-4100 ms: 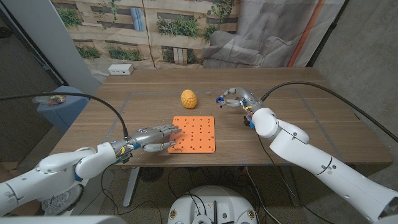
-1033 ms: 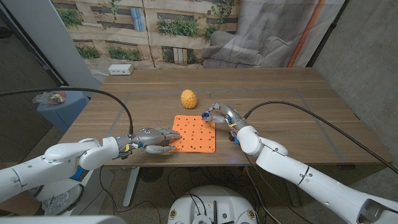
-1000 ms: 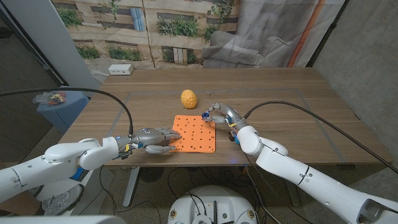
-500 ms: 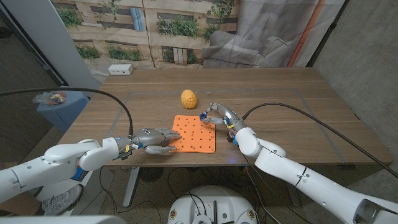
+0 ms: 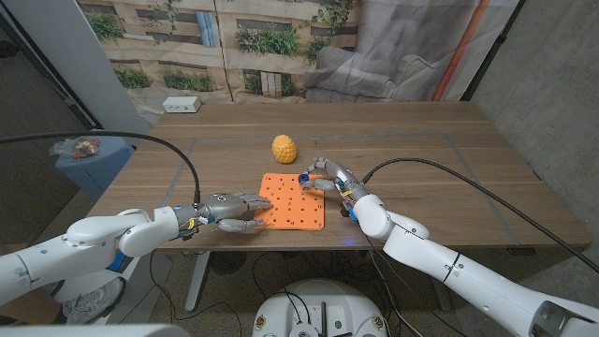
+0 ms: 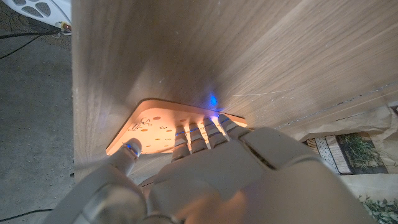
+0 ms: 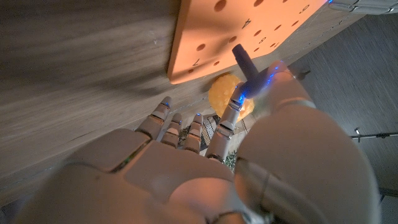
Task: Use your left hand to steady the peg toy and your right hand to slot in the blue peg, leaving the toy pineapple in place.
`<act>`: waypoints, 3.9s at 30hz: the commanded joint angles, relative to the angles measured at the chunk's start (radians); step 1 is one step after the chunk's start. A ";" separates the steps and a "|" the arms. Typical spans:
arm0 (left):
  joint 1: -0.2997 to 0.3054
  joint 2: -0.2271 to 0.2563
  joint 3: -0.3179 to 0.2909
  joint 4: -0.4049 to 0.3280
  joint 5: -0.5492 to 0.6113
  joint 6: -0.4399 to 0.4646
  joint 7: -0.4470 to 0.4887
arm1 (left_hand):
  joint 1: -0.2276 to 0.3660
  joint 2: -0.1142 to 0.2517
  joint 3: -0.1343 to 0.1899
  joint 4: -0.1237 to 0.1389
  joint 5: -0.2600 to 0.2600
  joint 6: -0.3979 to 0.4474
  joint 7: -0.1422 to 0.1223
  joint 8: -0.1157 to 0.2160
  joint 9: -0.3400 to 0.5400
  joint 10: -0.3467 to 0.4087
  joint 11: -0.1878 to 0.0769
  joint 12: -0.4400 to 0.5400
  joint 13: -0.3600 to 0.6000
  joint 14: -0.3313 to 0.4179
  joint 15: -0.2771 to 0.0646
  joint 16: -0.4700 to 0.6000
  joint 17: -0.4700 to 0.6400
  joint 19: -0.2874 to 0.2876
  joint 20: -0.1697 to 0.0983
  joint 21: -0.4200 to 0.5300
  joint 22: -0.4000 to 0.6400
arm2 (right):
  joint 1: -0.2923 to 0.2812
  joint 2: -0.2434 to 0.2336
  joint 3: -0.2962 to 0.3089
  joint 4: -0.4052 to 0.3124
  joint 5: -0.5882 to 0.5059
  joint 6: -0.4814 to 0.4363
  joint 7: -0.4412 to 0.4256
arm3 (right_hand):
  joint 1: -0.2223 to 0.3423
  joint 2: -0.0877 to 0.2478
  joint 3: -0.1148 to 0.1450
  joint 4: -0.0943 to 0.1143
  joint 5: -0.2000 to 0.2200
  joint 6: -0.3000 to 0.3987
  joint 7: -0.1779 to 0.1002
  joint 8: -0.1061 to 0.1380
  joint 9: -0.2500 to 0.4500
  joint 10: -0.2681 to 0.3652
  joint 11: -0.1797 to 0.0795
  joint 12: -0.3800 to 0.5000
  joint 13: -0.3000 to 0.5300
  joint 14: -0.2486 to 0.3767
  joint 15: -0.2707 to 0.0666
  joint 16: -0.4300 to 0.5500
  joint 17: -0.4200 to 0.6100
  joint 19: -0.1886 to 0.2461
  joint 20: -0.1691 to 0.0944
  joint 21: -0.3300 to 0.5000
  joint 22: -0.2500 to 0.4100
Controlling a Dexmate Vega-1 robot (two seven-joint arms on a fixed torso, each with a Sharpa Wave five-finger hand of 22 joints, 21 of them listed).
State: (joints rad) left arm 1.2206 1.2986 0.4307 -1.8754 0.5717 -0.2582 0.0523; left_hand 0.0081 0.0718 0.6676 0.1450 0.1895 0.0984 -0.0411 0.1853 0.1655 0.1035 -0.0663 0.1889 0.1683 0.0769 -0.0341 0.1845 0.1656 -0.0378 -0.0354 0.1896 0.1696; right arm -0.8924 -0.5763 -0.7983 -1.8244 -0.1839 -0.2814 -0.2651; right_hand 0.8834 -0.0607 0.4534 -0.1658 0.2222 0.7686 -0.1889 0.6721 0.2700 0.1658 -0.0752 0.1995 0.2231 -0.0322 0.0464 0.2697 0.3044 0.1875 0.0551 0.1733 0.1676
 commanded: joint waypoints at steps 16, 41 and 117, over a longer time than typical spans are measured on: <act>-0.011 0.000 0.009 0.005 0.003 -0.018 -0.016 | 0.014 0.080 0.007 -0.012 0.002 0.008 0.001 -0.001 0.006 0.010 -0.001 0.000 0.003 0.012 -0.061 -0.005 0.000 0.001 -0.139 0.003 0.002 | 0.001 0.017 0.011 0.046 0.015 0.041 0.018 | 0.003 0.024 0.006 0.001 0.005 0.136 -0.034 0.034 0.005 -0.002 0.001 0.003 0.001 -0.004 0.001 0.002 0.004 0.005 -0.003 0.009 0.002; -0.019 -0.006 0.015 0.011 0.001 -0.032 -0.032 | 0.018 0.081 0.013 -0.020 0.001 0.007 0.001 -0.003 0.006 0.009 -0.001 -0.002 0.003 0.014 -0.060 -0.007 0.000 0.004 -0.138 0.003 0.002 | -0.001 0.023 0.018 0.066 0.039 0.062 0.021 | 0.003 0.028 0.008 0.001 0.005 0.130 -0.034 0.027 0.001 0.003 0.002 0.008 0.001 0.007 -0.006 0.007 0.006 0.017 0.001 0.017 0.002; -0.077 -0.043 0.040 0.064 -0.012 -0.076 -0.082 | 0.026 0.080 0.028 -0.042 -0.001 0.010 -0.001 -0.002 0.007 0.015 -0.008 -0.003 0.004 0.027 -0.060 -0.008 -0.001 0.013 -0.135 0.004 0.002 | -0.001 0.039 0.029 0.083 0.165 0.004 0.035 | 0.070 0.026 0.023 -0.016 0.011 0.154 -0.036 0.028 -0.007 0.007 -0.032 0.012 -0.001 0.023 -0.035 0.014 0.010 0.048 -0.017 0.022 0.001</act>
State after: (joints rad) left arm 1.1529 1.2605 0.4669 -1.8184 0.5634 -0.3316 -0.0168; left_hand 0.0211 0.0743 0.6931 0.1117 0.1895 0.0980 -0.0414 0.1812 0.1694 0.1072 -0.0735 0.1811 0.1688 0.0864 -0.0395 0.1705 0.1609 -0.0342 -0.0319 0.1896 0.1696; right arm -0.8968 -0.5379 -0.7710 -1.7394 -0.0428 -0.2537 -0.2424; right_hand 0.9206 -0.0588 0.4704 -0.1823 0.2285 0.7686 -0.1888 0.6721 0.2563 0.1698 -0.1004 0.2039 0.2181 -0.0102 0.0139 0.2777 0.3137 0.2227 0.0324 0.1862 0.1651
